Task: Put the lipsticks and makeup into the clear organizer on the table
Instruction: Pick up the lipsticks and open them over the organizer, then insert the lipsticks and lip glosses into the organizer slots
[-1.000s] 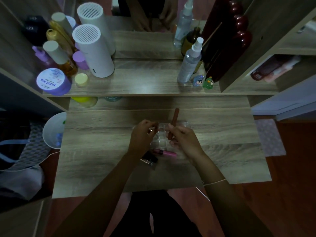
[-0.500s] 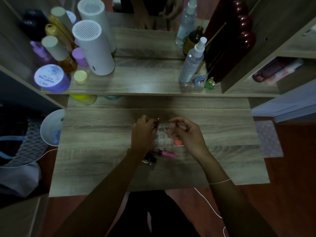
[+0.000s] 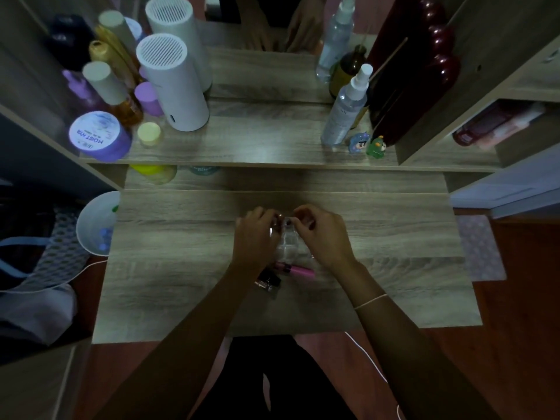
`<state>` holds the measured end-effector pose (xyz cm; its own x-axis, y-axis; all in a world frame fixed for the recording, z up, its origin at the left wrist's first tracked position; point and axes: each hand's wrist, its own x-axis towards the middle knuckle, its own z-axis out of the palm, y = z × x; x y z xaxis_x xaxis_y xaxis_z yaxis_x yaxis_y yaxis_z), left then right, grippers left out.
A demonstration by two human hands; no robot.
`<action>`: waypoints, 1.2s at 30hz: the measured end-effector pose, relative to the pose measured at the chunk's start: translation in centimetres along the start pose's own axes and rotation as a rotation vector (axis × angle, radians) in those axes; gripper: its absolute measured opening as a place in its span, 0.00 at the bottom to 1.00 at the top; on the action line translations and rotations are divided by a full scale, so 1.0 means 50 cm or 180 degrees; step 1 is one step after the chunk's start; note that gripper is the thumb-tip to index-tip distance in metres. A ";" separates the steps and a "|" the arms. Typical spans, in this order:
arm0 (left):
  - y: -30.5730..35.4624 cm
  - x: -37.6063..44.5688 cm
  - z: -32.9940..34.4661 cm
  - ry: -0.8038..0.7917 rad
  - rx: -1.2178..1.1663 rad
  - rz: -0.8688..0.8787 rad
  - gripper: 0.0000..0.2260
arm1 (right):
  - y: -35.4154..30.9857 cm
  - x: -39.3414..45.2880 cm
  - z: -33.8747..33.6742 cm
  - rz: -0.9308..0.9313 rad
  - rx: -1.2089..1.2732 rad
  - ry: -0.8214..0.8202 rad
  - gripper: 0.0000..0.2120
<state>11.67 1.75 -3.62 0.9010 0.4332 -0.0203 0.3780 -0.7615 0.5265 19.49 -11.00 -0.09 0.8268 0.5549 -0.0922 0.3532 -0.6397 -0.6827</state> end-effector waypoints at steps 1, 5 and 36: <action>0.000 -0.001 0.000 -0.0014 -0.0025 -0.0014 0.11 | 0.001 0.004 0.003 0.0034 -0.0040 -0.0020 0.07; -0.001 -0.007 -0.005 -0.0019 -0.0138 -0.0058 0.15 | 0.003 0.018 0.013 0.0258 -0.0115 -0.0115 0.07; -0.087 -0.205 0.010 0.0689 -0.0989 -0.1819 0.11 | 0.075 -0.168 0.078 0.0032 -0.0578 0.0088 0.02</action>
<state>0.91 0.38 -6.10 0.5032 0.8372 -0.2142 0.6738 -0.2250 0.7038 12.18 -16.00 -4.70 0.8415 0.5348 -0.0767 0.4160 -0.7319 -0.5396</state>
